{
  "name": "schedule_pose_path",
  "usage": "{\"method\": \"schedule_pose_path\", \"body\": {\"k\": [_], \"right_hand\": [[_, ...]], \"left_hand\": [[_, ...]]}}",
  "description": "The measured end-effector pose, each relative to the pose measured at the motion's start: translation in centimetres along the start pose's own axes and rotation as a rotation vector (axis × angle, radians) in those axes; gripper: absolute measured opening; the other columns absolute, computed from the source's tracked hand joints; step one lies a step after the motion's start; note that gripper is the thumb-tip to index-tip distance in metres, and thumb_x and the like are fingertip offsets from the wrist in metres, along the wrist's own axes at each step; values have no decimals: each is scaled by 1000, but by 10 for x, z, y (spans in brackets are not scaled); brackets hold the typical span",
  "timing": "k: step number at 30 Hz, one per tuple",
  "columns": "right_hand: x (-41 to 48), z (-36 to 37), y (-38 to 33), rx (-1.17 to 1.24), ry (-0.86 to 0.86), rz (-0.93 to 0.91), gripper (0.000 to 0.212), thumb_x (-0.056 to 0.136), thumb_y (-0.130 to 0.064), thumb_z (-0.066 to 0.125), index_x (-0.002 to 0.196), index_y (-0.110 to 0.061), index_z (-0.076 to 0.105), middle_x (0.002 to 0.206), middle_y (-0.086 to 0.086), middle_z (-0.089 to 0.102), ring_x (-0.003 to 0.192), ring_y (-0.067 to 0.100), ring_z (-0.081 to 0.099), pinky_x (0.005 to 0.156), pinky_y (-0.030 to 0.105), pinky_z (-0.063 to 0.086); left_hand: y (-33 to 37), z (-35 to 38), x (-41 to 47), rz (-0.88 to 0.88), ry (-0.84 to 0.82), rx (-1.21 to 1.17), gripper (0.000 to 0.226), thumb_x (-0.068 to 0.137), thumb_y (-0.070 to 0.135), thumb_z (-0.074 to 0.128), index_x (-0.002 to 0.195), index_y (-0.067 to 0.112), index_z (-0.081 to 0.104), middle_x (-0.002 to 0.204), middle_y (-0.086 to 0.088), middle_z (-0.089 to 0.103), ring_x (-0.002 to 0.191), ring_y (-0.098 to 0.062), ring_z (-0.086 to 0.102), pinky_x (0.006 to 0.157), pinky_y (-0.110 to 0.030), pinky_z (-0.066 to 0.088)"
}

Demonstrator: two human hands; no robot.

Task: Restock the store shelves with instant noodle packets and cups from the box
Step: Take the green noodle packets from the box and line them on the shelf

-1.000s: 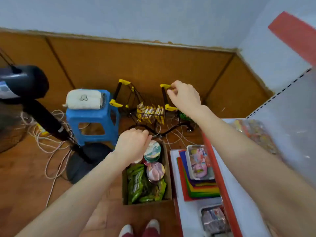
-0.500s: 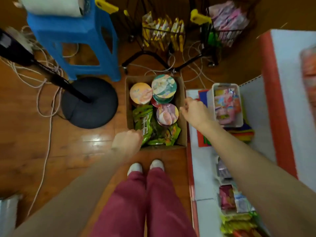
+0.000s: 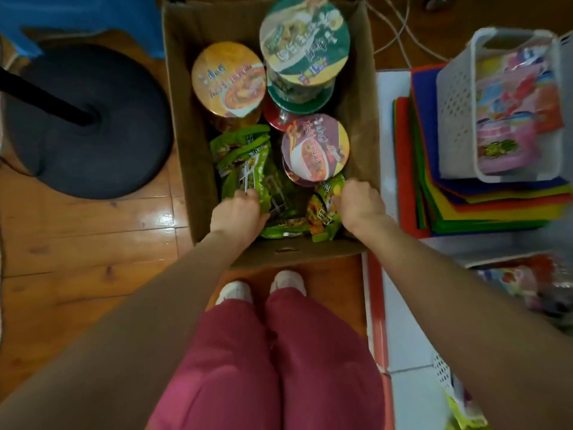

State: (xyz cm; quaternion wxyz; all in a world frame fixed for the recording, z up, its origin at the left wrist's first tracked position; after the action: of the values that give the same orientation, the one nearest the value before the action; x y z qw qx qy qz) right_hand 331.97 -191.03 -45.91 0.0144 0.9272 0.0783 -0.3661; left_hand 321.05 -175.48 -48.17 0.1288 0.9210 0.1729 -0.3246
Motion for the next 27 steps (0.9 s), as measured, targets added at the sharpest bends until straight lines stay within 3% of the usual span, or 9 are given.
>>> {"method": "schedule_pose_path", "body": {"k": [4, 8, 12, 14, 24, 27], "right_hand": [[22, 24, 7, -28, 11, 13, 21, 94, -14, 52, 106, 2, 58, 110, 20, 62, 100, 36, 61, 67, 30, 40], [35, 34, 12, -6, 55, 56, 29, 94, -10, 51, 117, 5, 46, 117, 23, 59, 108, 39, 57, 76, 37, 46], [32, 33, 15, 37, 64, 68, 28, 94, -3, 44, 120, 4, 38, 117, 27, 57, 108, 43, 55, 80, 40, 46], [26, 28, 15, 52, 54, 58, 25, 93, 2, 39, 118, 4, 40, 117, 28, 56, 109, 43, 55, 81, 41, 46], [-29, -30, 3, 152, 73, 38, 24, 90, -4, 49, 113, 4, 49, 116, 26, 58, 108, 42, 55, 83, 40, 46], [-57, -57, -4, 130, 91, -9, 22, 91, -3, 46, 113, 2, 49, 114, 24, 60, 106, 41, 57, 82, 40, 46]], "left_hand": [[3, 25, 34, 1, -8, 33, 58, 91, 45, 49, 128, 4, 35, 123, -17, 48, 106, -35, 55, 70, -38, 47], [6, 34, 50, 28, -14, 75, 52, 92, 38, 50, 126, 1, 35, 122, -18, 48, 104, -36, 57, 66, -37, 45], [7, 29, 42, 60, -12, 157, 29, 95, 6, 42, 123, -1, 37, 120, -20, 51, 100, -37, 60, 64, -36, 45], [5, 22, 34, 58, -16, 167, 30, 91, -6, 40, 121, -2, 38, 118, -21, 52, 100, -37, 61, 67, -35, 47], [3, -60, -32, 57, 71, 105, 33, 87, -13, 40, 117, -1, 38, 109, -21, 57, 96, -39, 62, 66, -35, 45], [9, -102, -66, 64, 175, 88, 33, 80, -15, 48, 111, -3, 44, 98, -20, 62, 84, -38, 66, 55, -33, 41]]}}
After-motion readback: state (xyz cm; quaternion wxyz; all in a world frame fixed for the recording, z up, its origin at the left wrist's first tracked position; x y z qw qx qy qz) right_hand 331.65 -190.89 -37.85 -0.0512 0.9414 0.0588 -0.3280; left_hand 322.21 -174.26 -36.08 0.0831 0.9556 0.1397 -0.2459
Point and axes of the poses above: each hand's wrist, its own x-axis towards the middle knuckle, its own z-axis out of the palm, y = z × x, the point moved 7 cm from there along x, towards the middle knuckle
